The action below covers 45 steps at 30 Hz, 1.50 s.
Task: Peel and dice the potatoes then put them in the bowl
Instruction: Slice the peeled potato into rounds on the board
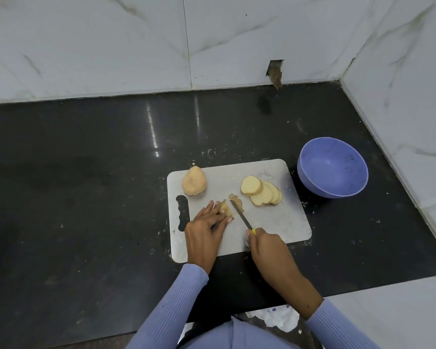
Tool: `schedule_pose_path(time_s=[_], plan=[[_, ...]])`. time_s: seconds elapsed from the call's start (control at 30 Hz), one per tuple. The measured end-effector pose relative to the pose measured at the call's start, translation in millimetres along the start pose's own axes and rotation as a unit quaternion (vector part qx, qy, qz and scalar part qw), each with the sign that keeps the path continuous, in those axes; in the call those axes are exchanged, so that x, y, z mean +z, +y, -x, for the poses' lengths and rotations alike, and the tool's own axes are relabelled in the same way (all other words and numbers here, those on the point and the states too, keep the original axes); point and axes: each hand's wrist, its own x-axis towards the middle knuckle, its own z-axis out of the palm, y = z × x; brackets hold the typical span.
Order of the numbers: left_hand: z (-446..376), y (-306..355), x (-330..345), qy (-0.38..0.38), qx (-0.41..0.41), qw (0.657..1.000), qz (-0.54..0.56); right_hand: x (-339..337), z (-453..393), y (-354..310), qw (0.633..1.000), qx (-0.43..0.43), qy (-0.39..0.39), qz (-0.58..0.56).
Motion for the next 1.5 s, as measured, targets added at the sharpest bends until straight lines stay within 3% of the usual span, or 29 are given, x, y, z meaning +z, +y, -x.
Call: schedule_pose_path(time_s=[0.67,1.0,1.33,1.5], plan=[[-9.2,4.1,-4.2,-0.004,-0.015,1.0,0.013,5.5,-19.0,-26.4,0.998,0.005,-0.027,0.06],[-7.0,3.8,-4.3,-0.009,-0.017,1.0,0.013,8.3,33.1,7.9,0.991,0.024,-0.049,0.126],[-1.2,4.5,-4.0,-0.002,-0.008,1.0,-0.002,-0.1,21.5,5.1,1.0,0.005,-0.001,0.02],[1.5,2.6,-1.4,0.011,-0.012,1.0,0.007,2.2,4.5,-11.3,1.0,-0.015,0.001,0.024]])
